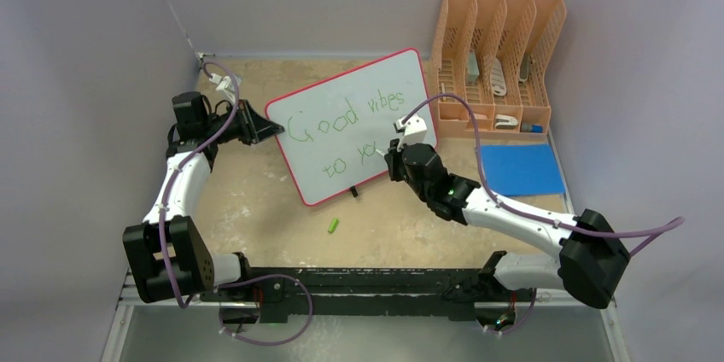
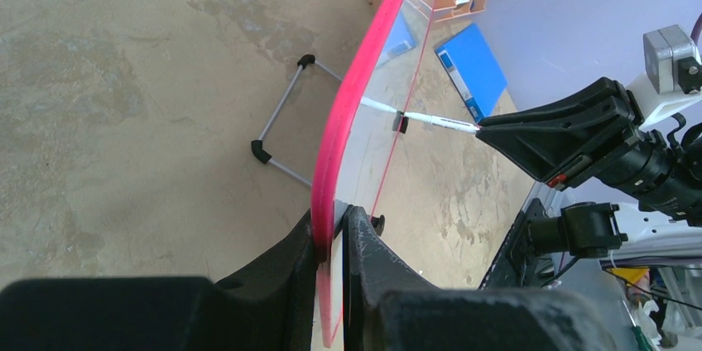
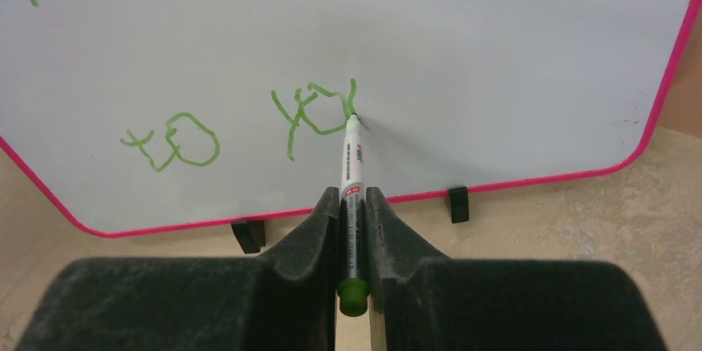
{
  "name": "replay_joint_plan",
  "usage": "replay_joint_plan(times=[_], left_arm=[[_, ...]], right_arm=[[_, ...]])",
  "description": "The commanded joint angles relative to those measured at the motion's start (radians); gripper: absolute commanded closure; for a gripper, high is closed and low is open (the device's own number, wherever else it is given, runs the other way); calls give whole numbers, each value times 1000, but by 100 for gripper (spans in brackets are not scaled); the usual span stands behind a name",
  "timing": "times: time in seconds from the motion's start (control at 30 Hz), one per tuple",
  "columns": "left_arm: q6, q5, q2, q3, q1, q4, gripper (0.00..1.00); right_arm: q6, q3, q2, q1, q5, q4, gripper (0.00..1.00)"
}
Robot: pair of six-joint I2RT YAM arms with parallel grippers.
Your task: Write a sentence on the whiteboard
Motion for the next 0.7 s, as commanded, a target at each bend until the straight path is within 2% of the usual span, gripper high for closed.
replay_joint_plan(times=[0.0, 0.67], left_arm=[[14, -62, -3, 11, -2, -3, 100], [14, -60, -3, 10, -2, -1, 100]], right_arm=[[14, -12, -16, -3, 26, -22, 100], [22, -2, -11, -3, 80, -50, 100]])
